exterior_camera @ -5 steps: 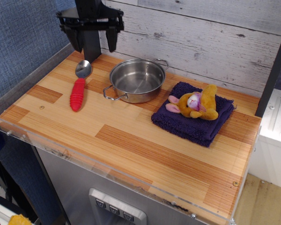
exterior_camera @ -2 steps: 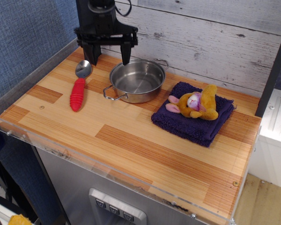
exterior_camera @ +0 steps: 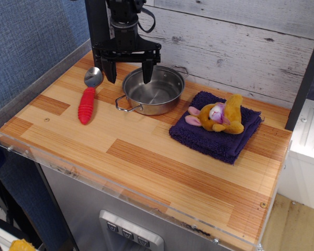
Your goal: Move the pot below the cloth.
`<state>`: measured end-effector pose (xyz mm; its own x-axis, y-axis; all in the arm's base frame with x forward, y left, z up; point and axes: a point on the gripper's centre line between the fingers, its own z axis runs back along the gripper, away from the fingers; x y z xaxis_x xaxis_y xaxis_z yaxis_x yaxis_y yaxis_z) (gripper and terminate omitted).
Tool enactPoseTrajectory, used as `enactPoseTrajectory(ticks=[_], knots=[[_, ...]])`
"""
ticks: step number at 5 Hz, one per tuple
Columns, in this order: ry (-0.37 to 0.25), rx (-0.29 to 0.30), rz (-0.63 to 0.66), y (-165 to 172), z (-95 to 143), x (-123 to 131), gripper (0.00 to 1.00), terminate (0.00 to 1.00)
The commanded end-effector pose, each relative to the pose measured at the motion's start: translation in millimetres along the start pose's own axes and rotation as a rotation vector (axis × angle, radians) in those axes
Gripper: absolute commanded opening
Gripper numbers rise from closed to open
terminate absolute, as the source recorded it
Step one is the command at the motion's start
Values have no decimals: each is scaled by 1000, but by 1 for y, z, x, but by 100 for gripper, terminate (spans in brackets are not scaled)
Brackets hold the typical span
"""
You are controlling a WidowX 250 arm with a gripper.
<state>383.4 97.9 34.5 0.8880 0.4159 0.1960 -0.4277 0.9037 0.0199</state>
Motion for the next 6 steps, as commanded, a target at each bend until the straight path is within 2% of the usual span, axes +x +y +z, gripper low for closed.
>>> enactPoseTrajectory(ticks=[1, 2, 3, 6], knots=[[-24, 12, -34, -2, 5, -1, 100, 0], [-9, 36, -46, 6, 0, -7, 100, 0], [-5, 49, -65, 10, -3, -11, 0, 0], [-6, 40, -97, 10, 5, -13, 0, 0]])
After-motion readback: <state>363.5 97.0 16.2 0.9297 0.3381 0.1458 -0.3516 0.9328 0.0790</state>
